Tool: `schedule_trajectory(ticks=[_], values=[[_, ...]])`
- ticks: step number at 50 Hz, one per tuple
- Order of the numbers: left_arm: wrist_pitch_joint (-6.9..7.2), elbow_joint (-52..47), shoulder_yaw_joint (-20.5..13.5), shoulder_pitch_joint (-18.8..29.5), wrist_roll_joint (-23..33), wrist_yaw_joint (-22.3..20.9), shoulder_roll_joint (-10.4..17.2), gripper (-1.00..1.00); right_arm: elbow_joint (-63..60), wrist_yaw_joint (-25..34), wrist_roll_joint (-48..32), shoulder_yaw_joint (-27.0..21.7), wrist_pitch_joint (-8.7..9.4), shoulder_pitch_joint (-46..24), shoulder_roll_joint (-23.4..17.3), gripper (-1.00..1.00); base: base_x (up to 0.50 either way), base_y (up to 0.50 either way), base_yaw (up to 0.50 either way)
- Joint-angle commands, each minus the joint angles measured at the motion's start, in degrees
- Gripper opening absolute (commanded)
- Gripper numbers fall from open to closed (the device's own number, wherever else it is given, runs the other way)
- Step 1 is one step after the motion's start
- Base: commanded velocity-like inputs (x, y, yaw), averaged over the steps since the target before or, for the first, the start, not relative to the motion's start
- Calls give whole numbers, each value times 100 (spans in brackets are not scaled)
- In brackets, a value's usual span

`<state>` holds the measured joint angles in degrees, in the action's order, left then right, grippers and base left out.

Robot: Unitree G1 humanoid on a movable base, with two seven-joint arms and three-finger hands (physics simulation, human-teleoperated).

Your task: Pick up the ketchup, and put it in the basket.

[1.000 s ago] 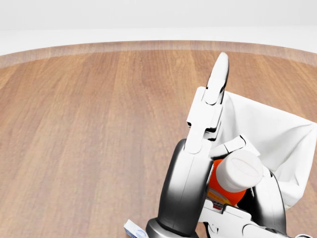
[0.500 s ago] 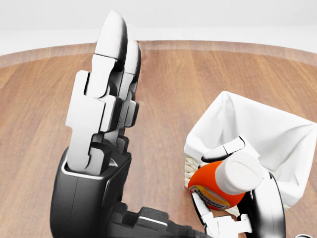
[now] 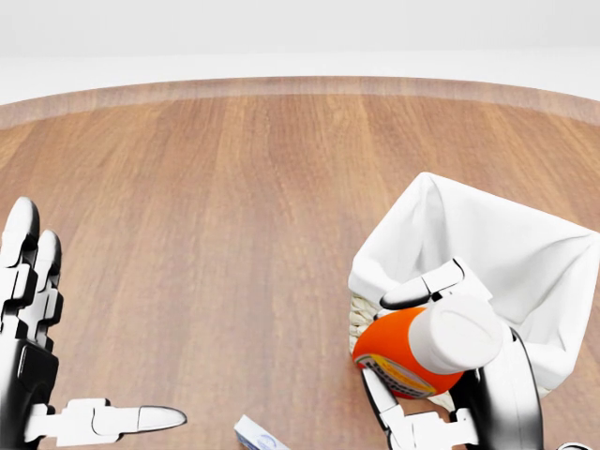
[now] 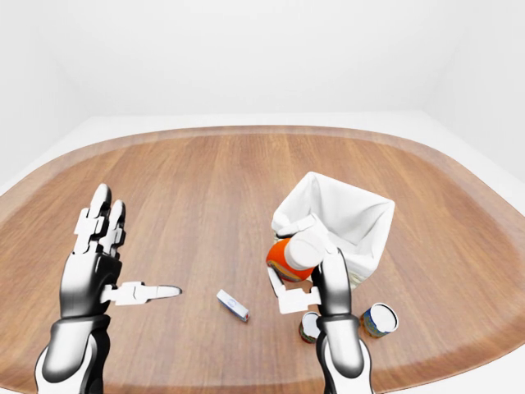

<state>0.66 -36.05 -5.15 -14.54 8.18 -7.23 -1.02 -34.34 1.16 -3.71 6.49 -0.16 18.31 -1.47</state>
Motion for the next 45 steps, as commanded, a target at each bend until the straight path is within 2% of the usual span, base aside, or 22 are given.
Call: schedule_trajectory(ticks=[1,2,3,5,8,14,17,20,23,24,28,32,33,41,44,45], values=[[-521,1451,-1069,82,-382,-118,27,100,74,-58,43,41,-120,-5,4,-100,0,0,0],[-466,1506,-1086,136,-441,-30,6,100,75,-60,31,67,-132,6,0,-100,0,0,0],[-566,1742,-1006,185,-326,11,44,100,75,-70,4,108,-143,16,-4,-100,0,0,0],[-566,2005,-893,237,-245,90,79,100,173,-91,-13,116,-183,-25,-16,-100,0,0,0],[-566,2273,-803,338,-242,200,149,100,165,-86,3,104,-149,-39,-24,-100,0,0,0],[-566,2187,-768,277,-308,240,172,100,161,-81,15,91,-163,-26,-22,-100,0,0,0],[-566,2210,-750,288,-310,253,178,100,66,-86,11,116,-62,-43,-15,-100,0,0,0],[-566,2226,-735,281,-313,258,184,100,-71,-82,162,115,-104,-23,-2,-100,0,0,0],[-566,2237,-733,279,-317,263,187,100,-6,-77,148,130,-55,-29,-26,-100,0,0,0],[-566,2220,-722,263,-316,255,183,100,120,-84,109,146,-129,-48,-27,-100,0,0,0],[-566,2195,-708,248,-320,247,177,100,75,-58,110,167,-69,-37,-46,-100,0,0,0],[-566,2200,-672,226,-301,242,162,100,109,-73,42,219,-97,-13,-44,-100,0,0,0],[-566,2176,-648,205,-283,237,155,100,123,-113,-76,270,-151,13,-59,-100,0,0,0],[-566,2005,-710,139,-297,166,141,100,-80,-221,-198,251,39,37,-79,-100,0,0,0],[-566,2008,-708,139,-287,160,135,100,-314,-240,-319,264,235,17,-86,-100,0,0,0],[-566,1996,-711,135,-283,154,136,100,-524,-217,-368,252,415,-4,-97,-100,0,0,0]])
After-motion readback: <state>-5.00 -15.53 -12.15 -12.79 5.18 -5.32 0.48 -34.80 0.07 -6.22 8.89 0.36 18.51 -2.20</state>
